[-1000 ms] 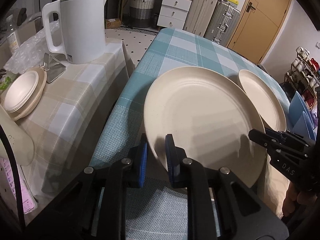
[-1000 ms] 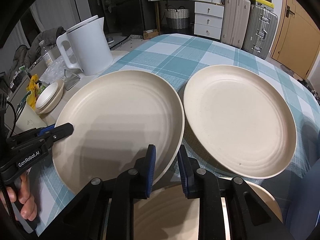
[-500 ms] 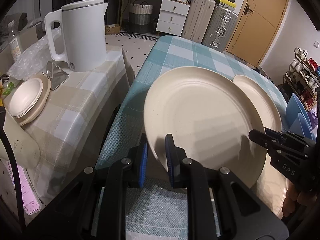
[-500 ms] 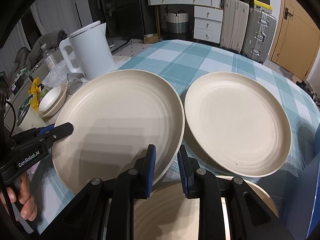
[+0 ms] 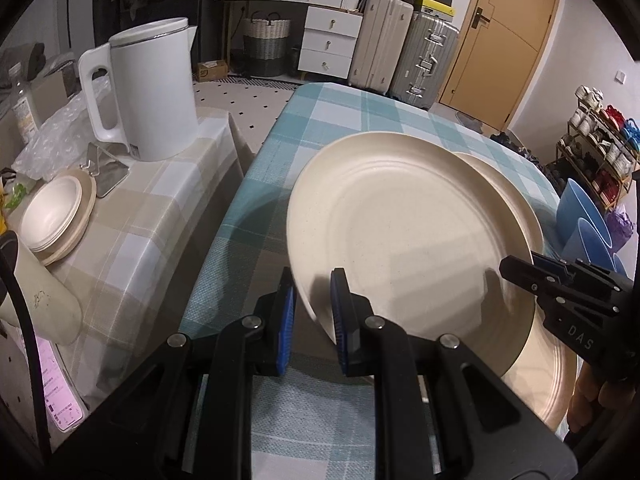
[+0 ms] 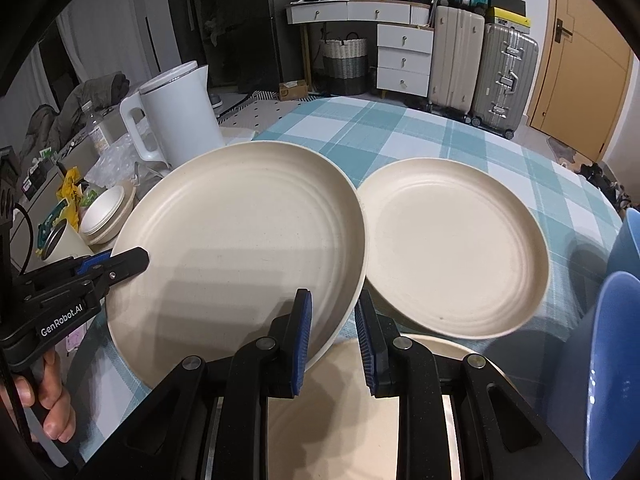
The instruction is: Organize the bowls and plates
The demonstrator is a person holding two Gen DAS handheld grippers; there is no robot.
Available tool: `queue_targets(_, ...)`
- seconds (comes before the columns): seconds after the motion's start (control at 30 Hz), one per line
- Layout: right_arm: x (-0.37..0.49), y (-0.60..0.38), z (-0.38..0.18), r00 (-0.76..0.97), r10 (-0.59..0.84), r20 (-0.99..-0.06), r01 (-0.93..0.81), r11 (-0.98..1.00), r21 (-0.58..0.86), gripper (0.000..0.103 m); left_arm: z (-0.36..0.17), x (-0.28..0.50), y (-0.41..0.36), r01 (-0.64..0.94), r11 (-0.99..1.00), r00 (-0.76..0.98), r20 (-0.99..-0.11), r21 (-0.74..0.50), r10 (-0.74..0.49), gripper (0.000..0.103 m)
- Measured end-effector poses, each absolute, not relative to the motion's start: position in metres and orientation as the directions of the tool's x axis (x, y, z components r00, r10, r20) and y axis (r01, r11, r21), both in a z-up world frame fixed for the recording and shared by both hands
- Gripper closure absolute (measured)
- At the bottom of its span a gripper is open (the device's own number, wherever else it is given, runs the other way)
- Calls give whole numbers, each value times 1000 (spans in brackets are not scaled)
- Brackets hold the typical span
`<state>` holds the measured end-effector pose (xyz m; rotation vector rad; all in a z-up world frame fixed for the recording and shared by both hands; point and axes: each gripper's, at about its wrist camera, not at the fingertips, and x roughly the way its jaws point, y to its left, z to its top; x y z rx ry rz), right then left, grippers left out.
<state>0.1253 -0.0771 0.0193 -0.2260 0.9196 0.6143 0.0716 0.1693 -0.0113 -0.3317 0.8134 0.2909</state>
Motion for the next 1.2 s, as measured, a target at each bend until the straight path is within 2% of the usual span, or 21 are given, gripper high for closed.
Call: queue_targets(1.2, 69, -181, 38, 550, 340, -763, -440, 895, 81, 80, 12, 61, 67, -165, 983, 672, -739, -84, 49, 87)
